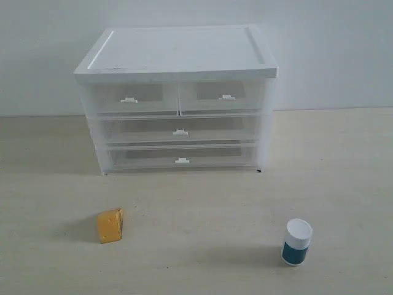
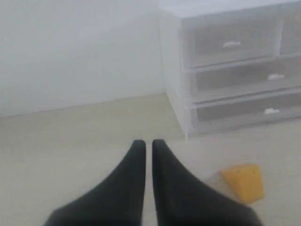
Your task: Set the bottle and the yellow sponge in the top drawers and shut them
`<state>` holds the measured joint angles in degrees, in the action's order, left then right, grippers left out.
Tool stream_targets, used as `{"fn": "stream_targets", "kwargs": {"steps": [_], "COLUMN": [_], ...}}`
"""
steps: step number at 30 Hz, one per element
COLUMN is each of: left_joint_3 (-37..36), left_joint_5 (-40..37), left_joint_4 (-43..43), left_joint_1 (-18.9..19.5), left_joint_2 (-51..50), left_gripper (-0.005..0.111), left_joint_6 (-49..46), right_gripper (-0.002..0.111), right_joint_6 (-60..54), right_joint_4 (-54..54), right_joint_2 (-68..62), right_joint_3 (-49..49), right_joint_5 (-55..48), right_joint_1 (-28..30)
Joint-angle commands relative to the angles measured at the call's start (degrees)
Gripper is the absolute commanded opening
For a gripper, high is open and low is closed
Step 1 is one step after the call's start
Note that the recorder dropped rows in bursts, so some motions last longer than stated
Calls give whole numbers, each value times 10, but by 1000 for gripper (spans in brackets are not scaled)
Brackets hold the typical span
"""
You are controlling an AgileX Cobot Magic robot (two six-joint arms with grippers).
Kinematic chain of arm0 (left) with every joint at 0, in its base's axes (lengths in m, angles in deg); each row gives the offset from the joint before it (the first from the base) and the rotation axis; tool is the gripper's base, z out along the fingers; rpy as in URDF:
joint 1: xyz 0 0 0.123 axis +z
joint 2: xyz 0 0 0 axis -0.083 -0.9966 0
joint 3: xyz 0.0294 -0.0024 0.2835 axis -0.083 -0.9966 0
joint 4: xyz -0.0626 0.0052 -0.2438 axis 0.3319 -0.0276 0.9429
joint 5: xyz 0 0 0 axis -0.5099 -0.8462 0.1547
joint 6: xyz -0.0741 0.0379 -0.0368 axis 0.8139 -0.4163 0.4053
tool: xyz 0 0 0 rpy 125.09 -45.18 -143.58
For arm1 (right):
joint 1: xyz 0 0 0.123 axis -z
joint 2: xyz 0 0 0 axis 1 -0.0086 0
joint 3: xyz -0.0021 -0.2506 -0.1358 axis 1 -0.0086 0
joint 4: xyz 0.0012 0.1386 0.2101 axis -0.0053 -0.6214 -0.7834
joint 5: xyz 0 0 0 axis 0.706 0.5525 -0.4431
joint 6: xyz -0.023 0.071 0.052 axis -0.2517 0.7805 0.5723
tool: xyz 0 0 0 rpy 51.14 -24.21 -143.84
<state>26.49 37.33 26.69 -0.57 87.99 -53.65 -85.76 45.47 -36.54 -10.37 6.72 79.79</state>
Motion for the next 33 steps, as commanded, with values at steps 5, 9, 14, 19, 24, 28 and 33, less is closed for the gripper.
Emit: {"fn": "stream_targets", "kwargs": {"steps": [5,9,14,19,24,28,33], "left_joint_3": [-2,-2,5,91,170,242,325], "left_joint_5": [120,230,408,392,381,381,381], "left_joint_4": [38,38,29,5,-43,-129,-282], "left_joint_1": [2,2,2,2,2,2,2], "left_joint_2": [2,2,-5,-103,-250,-384,-532], "left_gripper": [4,4,4,4,4,4,4], "left_joint_6": [61,188,241,218,230,276,399], "right_gripper": [0,0,0,0,0,0,0], "right_joint_6": [35,103,115,115,135,233,309], "right_joint_4": [-9,-16,-16,-14,12,121,211], "right_joint_2": [3,3,-17,-145,-289,-415,-578], "right_joint_3": [0,0,44,127,195,228,250], "right_joint_5": [215,337,361,395,408,461,542], "right_joint_1": [-1,-1,-1,-1,-1,-1,-9]}}
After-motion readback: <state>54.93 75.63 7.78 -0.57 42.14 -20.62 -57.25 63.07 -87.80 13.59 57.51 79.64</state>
